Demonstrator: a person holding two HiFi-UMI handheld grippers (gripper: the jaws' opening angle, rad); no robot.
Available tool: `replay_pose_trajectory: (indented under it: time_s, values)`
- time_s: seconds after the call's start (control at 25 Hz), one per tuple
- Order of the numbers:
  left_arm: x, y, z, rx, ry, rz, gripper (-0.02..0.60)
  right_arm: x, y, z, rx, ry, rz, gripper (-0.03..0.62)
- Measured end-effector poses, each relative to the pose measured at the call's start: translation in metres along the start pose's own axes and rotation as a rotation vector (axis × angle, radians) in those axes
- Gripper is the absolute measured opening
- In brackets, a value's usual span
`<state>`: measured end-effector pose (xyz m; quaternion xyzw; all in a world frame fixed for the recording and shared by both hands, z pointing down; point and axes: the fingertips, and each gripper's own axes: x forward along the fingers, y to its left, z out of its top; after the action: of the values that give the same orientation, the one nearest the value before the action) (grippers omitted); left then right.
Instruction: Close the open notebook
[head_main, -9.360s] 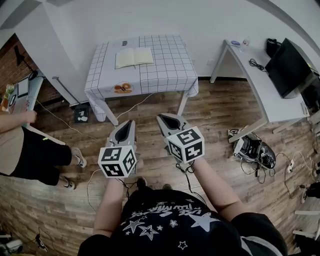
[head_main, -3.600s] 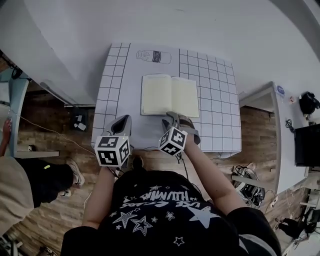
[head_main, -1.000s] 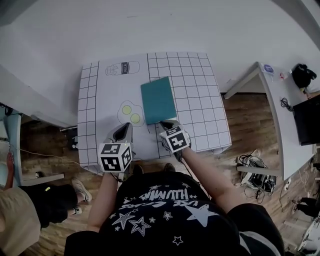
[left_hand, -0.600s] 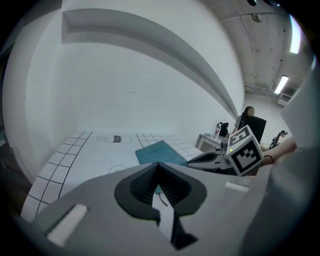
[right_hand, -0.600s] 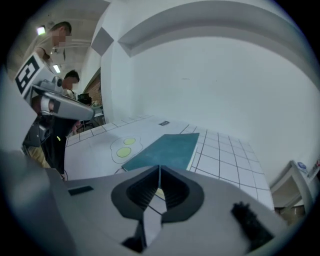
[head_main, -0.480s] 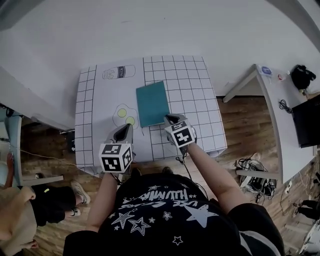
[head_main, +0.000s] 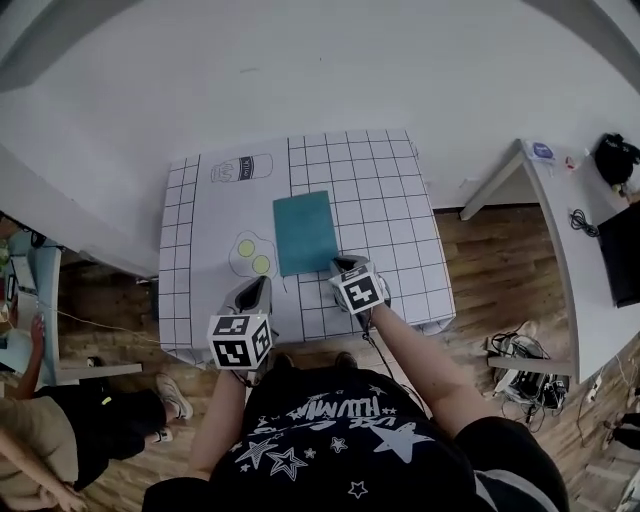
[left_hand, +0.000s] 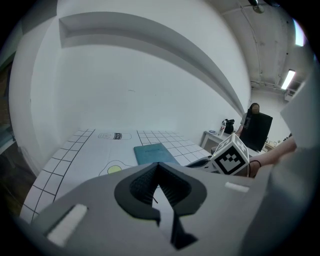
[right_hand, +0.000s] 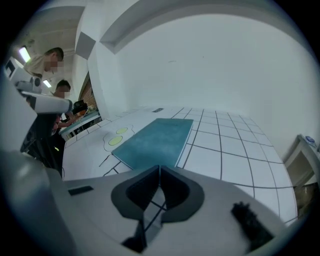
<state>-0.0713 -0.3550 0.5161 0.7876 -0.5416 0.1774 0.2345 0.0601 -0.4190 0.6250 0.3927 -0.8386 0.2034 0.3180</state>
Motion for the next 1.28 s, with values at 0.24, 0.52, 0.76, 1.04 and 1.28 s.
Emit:
replay_pose_trajectory:
  time_s: [0.24,0.52,0.76,1.04,1.28]
  values:
    - [-0.01,-0.018,-0.016,0.007,0.021,0.042,0.009,-0.017,0.006,0.02,-0.01,-0.094,0.066,0.021]
    - [-0.02,-0.034,-0.026,-0.039,0.01,0.047,0.009,-0.055,0.004,0.043,-0.03,-0.24,0.087,0.021]
    - [-0.046,-0.038,-0.031,-0.032,-0.045,-0.005,0.009,-0.081,0.022,0.035,-0.031,-0.252,0.038,0.02]
    - [-0.099,-0.029,-0.048,-0.015,-0.08,-0.049,0.009,-0.112,0.076,0.026,-0.017,-0.273,0.01,0.015]
    - [-0.147,-0.017,-0.068,-0.007,-0.113,-0.085,0.009,-0.127,0.139,0.009,-0.028,-0.276,-0.007,0.015]
